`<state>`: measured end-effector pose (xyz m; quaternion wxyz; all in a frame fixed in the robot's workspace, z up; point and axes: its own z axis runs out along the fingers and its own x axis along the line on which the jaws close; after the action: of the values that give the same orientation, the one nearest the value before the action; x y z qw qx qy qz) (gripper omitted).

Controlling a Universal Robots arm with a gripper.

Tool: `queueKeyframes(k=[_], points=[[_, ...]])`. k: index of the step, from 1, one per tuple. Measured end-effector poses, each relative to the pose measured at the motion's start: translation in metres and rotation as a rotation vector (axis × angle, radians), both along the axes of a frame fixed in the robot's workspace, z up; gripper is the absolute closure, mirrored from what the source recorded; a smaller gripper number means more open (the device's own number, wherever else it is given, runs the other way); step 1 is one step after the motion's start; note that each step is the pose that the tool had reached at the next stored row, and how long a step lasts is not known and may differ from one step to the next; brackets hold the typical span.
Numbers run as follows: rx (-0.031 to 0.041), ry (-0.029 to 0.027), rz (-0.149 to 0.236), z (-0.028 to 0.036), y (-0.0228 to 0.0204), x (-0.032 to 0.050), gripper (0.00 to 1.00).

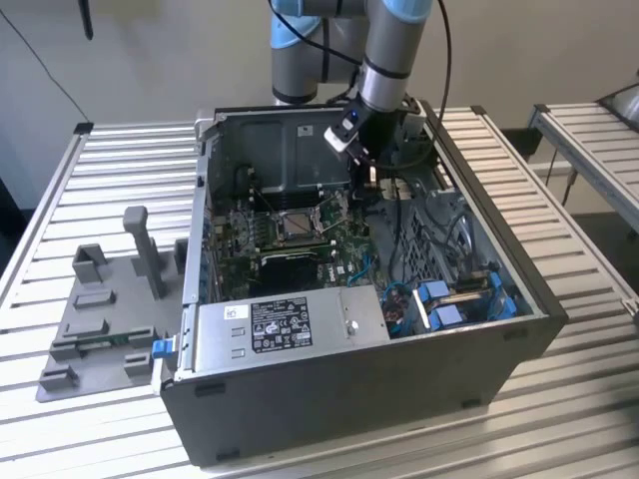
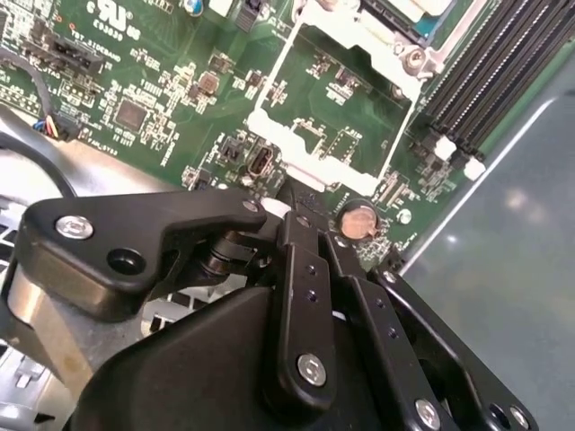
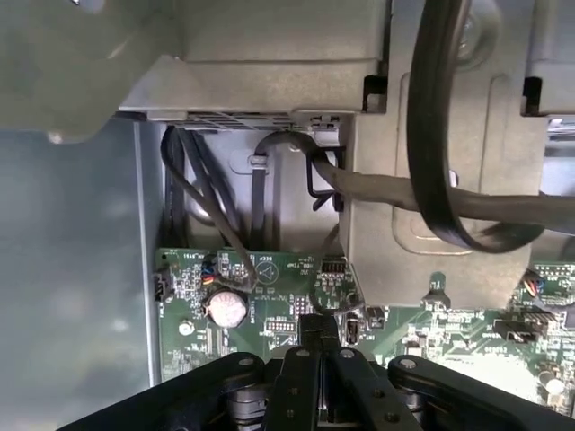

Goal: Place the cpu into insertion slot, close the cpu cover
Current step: 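Close the cpu cover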

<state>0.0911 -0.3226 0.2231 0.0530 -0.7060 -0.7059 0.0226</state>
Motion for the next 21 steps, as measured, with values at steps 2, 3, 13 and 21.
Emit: queueKeyframes(k=[2, 3, 13, 21], points=[[0.0, 0.0028, 0.001, 0.0013, 0.0, -0.0009, 0.89], [0.0001, 0.0032, 0.001, 0.002, 0.0001, -0.0019, 0.89], [0.0001, 0.0037, 0.006, 0.0223, 0.0, -0.0239, 0.89], [0.0003, 0.0004, 0.007, 0.0316, 0.0, -0.056, 0.89]])
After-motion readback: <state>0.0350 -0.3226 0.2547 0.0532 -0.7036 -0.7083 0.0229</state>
